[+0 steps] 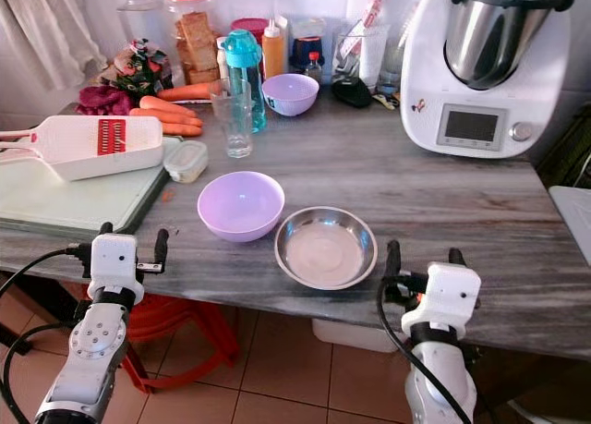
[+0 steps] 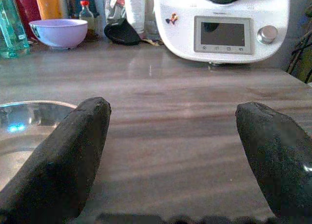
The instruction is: Setting the table
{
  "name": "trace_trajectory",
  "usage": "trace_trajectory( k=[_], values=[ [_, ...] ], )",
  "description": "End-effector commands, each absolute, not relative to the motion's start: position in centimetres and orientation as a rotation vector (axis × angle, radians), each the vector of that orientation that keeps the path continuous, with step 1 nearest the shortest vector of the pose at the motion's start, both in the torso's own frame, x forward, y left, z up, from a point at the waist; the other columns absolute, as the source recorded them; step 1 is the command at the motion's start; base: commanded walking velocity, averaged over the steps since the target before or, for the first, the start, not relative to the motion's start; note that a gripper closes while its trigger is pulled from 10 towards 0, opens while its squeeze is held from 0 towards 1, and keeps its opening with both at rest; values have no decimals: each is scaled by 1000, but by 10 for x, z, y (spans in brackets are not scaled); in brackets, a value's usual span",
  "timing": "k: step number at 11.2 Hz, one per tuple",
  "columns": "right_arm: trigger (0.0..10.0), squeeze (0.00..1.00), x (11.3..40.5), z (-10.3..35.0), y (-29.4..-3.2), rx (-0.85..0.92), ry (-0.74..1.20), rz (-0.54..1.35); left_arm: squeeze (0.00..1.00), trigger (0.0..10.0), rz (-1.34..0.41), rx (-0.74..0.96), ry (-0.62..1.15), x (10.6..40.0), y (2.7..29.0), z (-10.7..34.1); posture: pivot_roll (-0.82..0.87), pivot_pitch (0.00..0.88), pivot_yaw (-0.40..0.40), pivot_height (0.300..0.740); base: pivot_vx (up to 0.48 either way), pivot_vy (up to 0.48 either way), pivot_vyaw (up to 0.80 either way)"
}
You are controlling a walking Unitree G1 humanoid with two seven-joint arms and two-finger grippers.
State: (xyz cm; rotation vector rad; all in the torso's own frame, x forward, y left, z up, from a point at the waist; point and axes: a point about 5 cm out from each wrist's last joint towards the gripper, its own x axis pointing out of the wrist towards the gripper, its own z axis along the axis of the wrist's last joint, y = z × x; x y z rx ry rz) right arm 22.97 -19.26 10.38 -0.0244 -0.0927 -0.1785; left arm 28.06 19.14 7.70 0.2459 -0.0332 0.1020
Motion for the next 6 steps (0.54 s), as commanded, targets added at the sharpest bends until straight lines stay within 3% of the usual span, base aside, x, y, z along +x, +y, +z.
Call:
trace_trajectory(
  k=[1,5,6],
  values=[
    [10000,0,233,104,-186,-24,-92,-153,0,10000,108,245,-19,278,194,75,-22,15,14,740,0,0,-438],
    [10000,0,234,103,-181,-34,-85,-107,0,10000,100,219,-6,276,190,73,-21,14,7,740,0,0,-438],
    [10000,0,234,104,-179,-36,-85,-98,0,10000,98,219,-6,277,190,73,-21,13,6,740,-292,0,-431]
  ],
)
